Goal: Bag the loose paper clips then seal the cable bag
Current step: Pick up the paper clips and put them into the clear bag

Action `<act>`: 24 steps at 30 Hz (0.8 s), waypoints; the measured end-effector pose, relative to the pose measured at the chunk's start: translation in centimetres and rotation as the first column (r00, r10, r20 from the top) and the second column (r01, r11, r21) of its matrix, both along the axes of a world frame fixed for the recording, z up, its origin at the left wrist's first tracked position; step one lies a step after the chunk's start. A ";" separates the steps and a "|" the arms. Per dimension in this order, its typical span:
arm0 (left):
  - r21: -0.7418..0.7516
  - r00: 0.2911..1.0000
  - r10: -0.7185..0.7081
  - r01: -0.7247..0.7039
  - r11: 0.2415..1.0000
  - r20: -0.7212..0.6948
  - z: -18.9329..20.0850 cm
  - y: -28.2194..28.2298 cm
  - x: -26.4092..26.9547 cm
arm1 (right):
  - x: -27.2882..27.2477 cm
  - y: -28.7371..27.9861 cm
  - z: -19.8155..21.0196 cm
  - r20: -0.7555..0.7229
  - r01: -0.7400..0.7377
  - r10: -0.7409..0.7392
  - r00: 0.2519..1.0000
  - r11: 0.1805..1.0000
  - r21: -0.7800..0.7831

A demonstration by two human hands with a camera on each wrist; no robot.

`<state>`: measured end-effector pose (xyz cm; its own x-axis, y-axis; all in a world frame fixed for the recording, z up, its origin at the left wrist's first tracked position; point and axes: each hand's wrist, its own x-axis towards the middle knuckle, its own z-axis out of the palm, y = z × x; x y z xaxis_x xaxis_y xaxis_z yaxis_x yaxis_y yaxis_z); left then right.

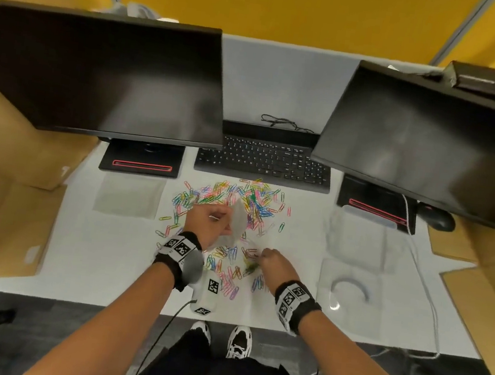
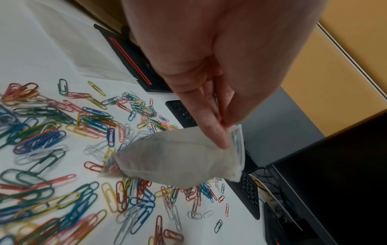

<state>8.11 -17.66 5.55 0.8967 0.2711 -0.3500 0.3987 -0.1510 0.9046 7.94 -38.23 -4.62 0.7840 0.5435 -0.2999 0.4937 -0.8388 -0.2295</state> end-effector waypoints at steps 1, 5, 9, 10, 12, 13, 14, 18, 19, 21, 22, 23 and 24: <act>-0.003 1.000 0.003 -0.003 1.000 -0.011 -0.1 -0.2 0.0 | 0.7 -0.3 0.1 -0.027 0.094 -0.093 0.995 0.994 0.053; -0.032 0.998 0.054 -0.055 0.998 -0.034 -0.6 -0.9 0.0 | 3.7 -2.2 1.9 -0.333 0.595 -0.502 0.798 0.745 0.302; -0.065 0.997 0.056 -0.059 0.996 -0.052 -0.9 -1.1 0.4 | 5.3 -3.2 5.5 -0.768 0.876 -0.421 0.483 0.231 0.425; -0.069 0.998 0.052 -0.055 0.996 -0.046 -1.0 -1.2 0.6 | 5.5 -2.7 6.6 -0.844 0.896 -0.301 0.443 0.107 0.432; -0.076 0.998 0.037 -0.040 0.996 -0.041 -1.1 -1.3 0.8 | 5.6 -1.0 8.6 -0.877 0.890 -0.150 0.456 0.061 0.452; -0.082 0.999 0.024 -0.028 0.996 -0.041 -1.0 -1.4 0.9 | 5.6 0.0 9.3 -0.870 0.879 -0.126 0.477 0.093 0.468; -0.093 0.999 0.014 -0.018 0.996 -0.040 -1.0 -1.4 1.0 | 5.6 1.1 9.4 -0.853 0.863 -0.142 0.503 0.137 0.486; -0.089 0.999 -0.019 0.016 0.996 -0.042 -0.7 -1.3 1.1 | 5.5 4.3 8.4 -0.594 0.687 -0.349 0.724 0.443 0.577; -0.087 0.999 -0.028 0.025 0.996 -0.042 -0.7 -1.1 1.2 | 5.5 4.8 8.3 -0.512 0.641 -0.388 0.767 0.510 0.574; -0.088 0.998 -0.042 0.039 0.995 -0.035 -0.9 -0.9 1.3 | 5.4 5.8 8.5 -0.382 0.559 -0.409 0.829 0.596 0.577; -0.091 0.998 -0.044 0.041 0.995 -0.033 -1.0 -0.8 1.4 | 5.4 6.1 8.6 -0.321 0.513 -0.400 0.858 0.643 0.570; -0.093 0.999 -0.044 0.041 0.995 -0.030 -1.1 -0.7 1.5 | 5.4 6.4 8.7 -0.251 0.456 -0.382 0.889 0.700 0.549; -0.095 0.999 -0.047 0.044 0.994 -0.027 -1.2 -0.7 1.6 | 5.4 6.5 8.9 -0.198 0.402 -0.351 0.915 0.762 0.508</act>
<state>9.67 -18.36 4.32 0.8964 0.1947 -0.3981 0.4196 -0.0836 0.9039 13.30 -31.72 4.26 0.9443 0.3021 -0.1304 0.1210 -0.6874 -0.7161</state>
